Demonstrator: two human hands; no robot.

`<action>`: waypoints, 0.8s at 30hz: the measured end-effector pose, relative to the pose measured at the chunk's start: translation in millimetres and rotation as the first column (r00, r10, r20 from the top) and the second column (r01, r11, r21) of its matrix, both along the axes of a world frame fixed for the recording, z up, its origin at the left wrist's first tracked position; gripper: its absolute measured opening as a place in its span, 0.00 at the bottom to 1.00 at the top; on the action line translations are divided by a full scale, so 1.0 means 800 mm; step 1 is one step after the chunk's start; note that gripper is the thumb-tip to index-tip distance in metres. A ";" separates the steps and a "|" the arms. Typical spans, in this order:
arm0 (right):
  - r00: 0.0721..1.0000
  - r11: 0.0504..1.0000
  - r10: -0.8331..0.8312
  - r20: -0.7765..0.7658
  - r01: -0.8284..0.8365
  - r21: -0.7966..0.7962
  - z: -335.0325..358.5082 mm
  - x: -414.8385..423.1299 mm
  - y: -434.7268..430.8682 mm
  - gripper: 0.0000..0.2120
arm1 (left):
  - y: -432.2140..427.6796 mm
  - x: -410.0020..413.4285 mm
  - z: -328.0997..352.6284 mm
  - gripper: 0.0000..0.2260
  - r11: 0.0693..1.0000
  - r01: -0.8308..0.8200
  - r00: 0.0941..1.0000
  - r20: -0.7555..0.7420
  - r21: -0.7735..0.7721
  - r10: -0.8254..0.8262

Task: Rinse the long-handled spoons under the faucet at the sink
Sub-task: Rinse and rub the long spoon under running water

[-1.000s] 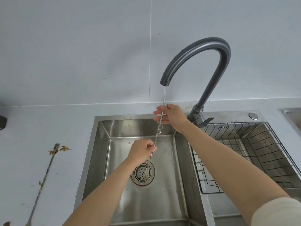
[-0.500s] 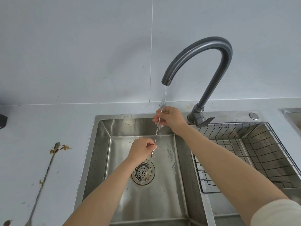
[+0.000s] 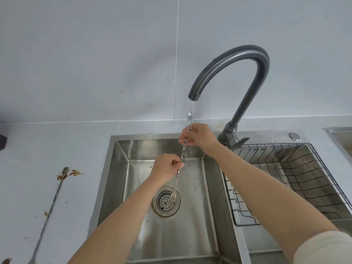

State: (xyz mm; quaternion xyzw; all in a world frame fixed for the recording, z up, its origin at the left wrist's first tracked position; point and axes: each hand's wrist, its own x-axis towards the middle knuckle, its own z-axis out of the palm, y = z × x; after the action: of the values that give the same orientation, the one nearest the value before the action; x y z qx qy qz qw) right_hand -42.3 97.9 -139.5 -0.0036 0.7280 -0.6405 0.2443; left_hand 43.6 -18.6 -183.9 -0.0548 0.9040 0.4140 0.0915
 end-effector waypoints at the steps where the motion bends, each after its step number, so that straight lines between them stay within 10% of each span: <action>1: 1.000 1.000 -0.009 0.006 0.009 -0.028 0.001 -0.002 0.003 0.08 | 0.001 0.000 -0.001 0.07 1.000 0.000 1.000 -0.002 0.002 0.000; 24: 0.993 0.993 -0.113 0.021 0.112 0.034 0.004 -0.002 -0.004 0.11 | 0.008 0.003 -0.013 0.10 0.992 -0.084 0.996 -0.020 -0.098 0.082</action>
State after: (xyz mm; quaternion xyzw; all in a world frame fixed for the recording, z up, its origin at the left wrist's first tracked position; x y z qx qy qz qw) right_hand -43.6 94.4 -136.3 0.0487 0.7348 -0.6411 0.2160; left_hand 45.9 -12.6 -194.5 -0.0934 0.9211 0.3726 0.0641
